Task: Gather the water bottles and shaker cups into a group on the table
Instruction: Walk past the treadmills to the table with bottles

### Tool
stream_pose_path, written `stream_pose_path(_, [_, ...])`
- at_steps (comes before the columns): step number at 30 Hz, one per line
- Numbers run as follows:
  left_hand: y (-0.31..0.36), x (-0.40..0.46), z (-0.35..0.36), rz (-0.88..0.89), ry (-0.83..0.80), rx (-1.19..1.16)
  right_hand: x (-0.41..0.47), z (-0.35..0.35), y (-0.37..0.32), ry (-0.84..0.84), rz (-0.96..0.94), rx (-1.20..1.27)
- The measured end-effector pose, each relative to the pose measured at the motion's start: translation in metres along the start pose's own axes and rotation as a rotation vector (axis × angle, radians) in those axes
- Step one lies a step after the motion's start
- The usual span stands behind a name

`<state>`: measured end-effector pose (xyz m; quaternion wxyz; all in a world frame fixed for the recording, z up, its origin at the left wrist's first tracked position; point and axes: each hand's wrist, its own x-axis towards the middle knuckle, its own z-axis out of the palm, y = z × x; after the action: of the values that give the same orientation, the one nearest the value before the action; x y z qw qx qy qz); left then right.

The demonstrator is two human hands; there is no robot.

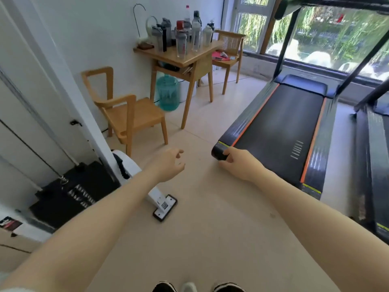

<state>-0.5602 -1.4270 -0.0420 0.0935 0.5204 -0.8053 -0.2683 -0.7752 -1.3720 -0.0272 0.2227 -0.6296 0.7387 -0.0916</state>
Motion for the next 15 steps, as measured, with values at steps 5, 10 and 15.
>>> stream_pose_path(5, [-0.010, 0.131, -0.021, -0.001, 0.029, -0.004, 0.133, -0.022, 0.024, -0.005, 0.031, -0.006])
stream_pose_path(10, [-0.031, 0.276, -0.021, -0.014, 0.051, 0.000, 0.288, -0.035, 0.059, -0.046, 0.075, -0.004])
stream_pose_path(15, [-0.022, 0.437, -0.072, -0.035, -0.006, 0.058, 0.451, -0.109, 0.064, -0.129, 0.029, -0.042])
